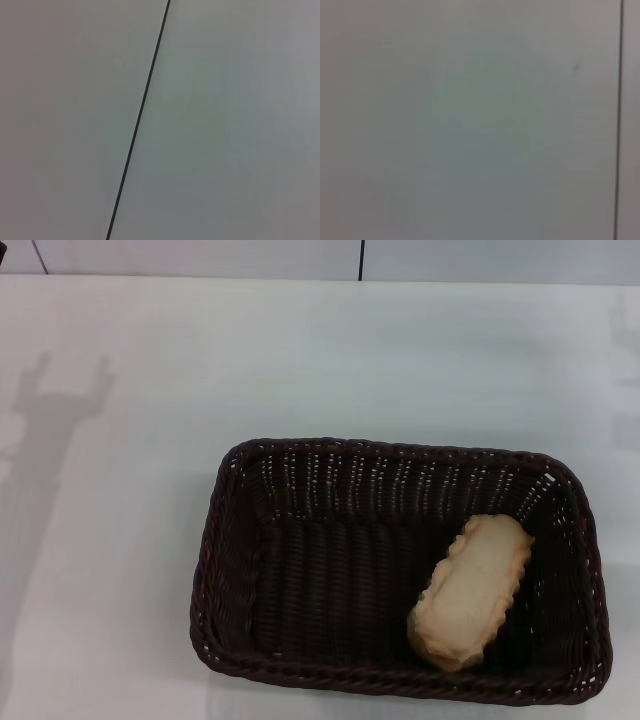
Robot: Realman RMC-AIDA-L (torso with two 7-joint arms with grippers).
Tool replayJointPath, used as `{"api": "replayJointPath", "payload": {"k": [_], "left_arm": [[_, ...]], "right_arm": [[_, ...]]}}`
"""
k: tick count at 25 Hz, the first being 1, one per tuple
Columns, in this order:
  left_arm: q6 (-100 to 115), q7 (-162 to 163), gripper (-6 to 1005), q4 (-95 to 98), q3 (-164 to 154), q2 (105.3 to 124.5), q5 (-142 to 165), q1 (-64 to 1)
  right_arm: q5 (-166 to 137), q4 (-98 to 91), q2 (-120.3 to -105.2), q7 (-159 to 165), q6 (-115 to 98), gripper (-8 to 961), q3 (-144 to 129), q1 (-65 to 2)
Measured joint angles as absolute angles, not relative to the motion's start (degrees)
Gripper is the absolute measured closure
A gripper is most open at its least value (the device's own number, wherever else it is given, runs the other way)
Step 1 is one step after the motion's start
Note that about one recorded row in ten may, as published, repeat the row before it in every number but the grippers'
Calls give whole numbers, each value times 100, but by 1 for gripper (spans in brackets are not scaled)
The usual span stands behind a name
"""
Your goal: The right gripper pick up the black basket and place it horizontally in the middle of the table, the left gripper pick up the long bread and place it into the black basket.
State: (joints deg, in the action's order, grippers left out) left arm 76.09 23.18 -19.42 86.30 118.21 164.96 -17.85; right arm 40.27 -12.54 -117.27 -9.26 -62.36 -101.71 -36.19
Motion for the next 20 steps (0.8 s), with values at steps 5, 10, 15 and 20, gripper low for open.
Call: {"api": "replayJointPath", "payload": {"k": [5, 10, 15, 20], "left_arm": [[7591, 2322, 162, -1928, 8634, 11831, 16461, -1761], [7596, 2326, 162, -1925, 8677, 11834, 16454, -1730], [7585, 2333, 162, -1833, 8683, 11838, 16448, -1738], [7598, 2335, 162, -1800, 8720, 11837, 16444, -1723]], "right_arm": [[4029, -1302, -11745, -925, -6260, 420, -9932, -3592], [4044, -1309, -11768, -930, -6253, 330, -9837, -3630], [4031, -1318, -11806, -973, -6223, 331, -9747, -3683], [4028, -1319, -11813, -976, -6212, 329, -9746, -3728]]}}
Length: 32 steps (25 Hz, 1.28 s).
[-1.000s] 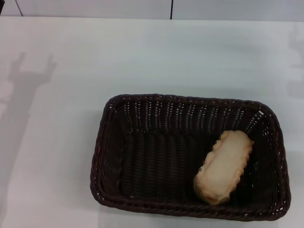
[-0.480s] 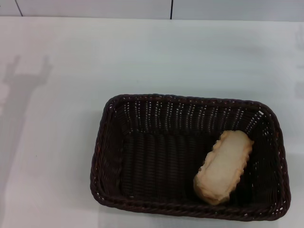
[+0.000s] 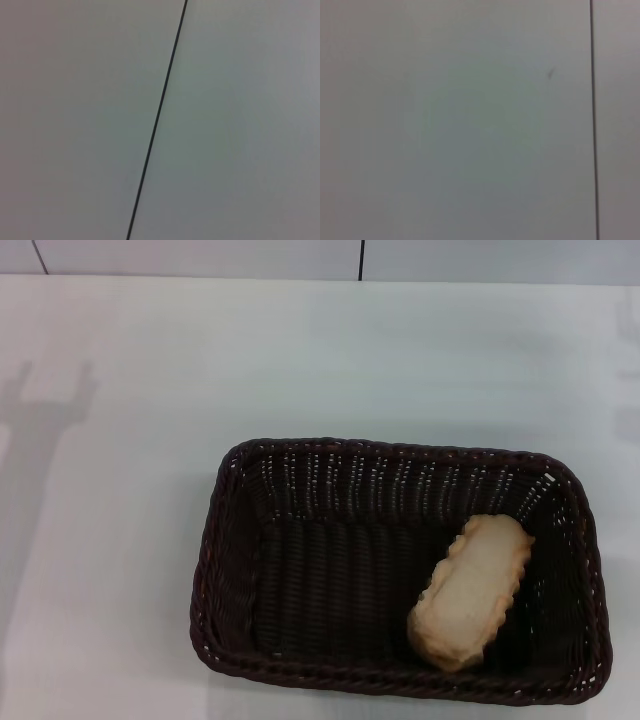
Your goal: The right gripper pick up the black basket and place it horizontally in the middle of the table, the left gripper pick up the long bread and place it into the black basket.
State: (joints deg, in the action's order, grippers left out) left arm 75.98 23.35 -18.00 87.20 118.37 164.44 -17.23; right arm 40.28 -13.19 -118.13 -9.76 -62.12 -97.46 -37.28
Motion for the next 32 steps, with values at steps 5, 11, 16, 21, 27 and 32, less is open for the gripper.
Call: {"api": "replayJointPath", "payload": {"k": [5, 11, 16, 21, 27, 32], "left_arm": [[7642, 2411, 162, -1817, 8794, 11837, 16444, -1668], [7679, 2494, 162, -1844, 8812, 11826, 16444, -1618], [7724, 2495, 162, -1851, 8820, 11823, 16444, -1620], [7742, 2494, 162, -1855, 8820, 11821, 16445, -1614], [7830, 2492, 162, -1855, 8818, 11821, 16445, -1616], [7884, 2461, 162, -1854, 8815, 11821, 16445, -1621]], "right_arm": [[4015, -1318, -11813, -988, -6201, 328, -9746, -3778], [4010, -1318, -11843, -990, -6201, 329, -9786, -3790], [3948, -1318, -11856, -992, -6196, 329, -9783, -3794], [3946, -1318, -11857, -993, -6197, 329, -9796, -3818], [3936, -1318, -11857, -993, -6222, 328, -9799, -3796], [3936, -1318, -11857, -962, -6232, 328, -9775, -3782]]}}
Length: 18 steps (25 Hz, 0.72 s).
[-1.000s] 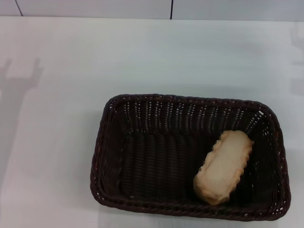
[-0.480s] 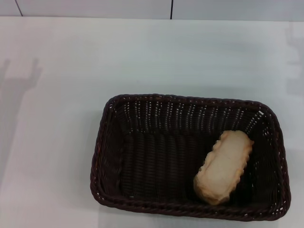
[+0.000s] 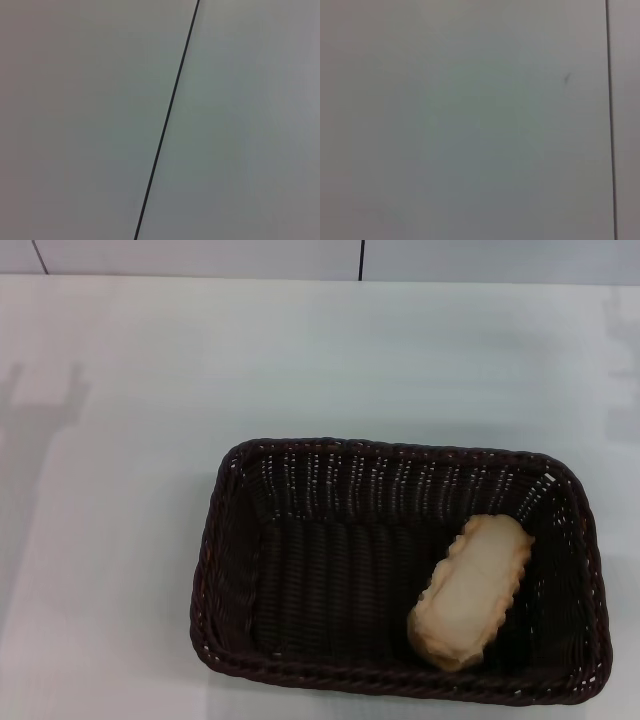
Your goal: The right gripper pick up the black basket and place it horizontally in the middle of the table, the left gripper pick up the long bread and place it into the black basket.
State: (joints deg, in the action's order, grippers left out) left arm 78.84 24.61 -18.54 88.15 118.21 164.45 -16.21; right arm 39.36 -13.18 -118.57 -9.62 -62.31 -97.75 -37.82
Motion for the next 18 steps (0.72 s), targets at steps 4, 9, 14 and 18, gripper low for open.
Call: {"api": "replayJointPath", "payload": {"k": [4, 9, 14, 18], "left_arm": [[7892, 2438, 162, -1849, 8815, 11821, 16445, -1641], [7892, 2436, 162, -1818, 8858, 11820, 16445, -1660], [7893, 2450, 162, -1842, 8859, 11816, 16445, -1652], [7892, 2465, 162, -1839, 8860, 11820, 16448, -1657]], "right_arm": [[3936, -1318, -11857, -957, -6209, 329, -9784, -3787], [3936, -1318, -11856, -952, -6213, 331, -9779, -3777], [3936, -1318, -11856, -941, -6230, 333, -9781, -3771], [3938, -1333, -11860, -939, -6234, 335, -9796, -3765]]}}
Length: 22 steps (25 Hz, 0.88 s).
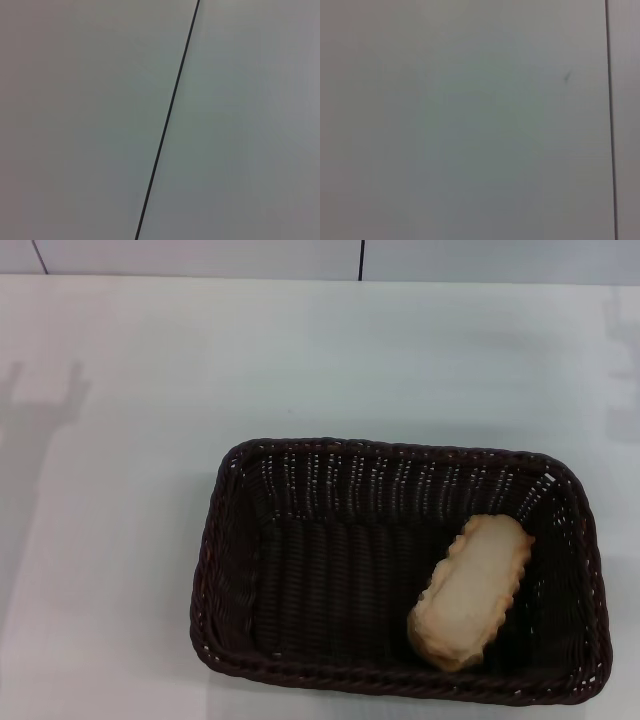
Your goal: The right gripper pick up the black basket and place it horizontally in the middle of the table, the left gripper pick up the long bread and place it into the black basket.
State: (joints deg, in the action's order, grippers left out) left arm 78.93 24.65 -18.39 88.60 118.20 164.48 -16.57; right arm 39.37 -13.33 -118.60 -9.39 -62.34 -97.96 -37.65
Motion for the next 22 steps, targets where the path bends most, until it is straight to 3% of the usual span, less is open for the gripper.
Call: {"api": "replayJointPath", "payload": {"k": [22], "left_arm": [[7867, 2475, 162, -1803, 8854, 11812, 16444, -1661]], "right_arm": [[3938, -1399, -11882, -917, -6396, 336, -9800, -3658]]}}
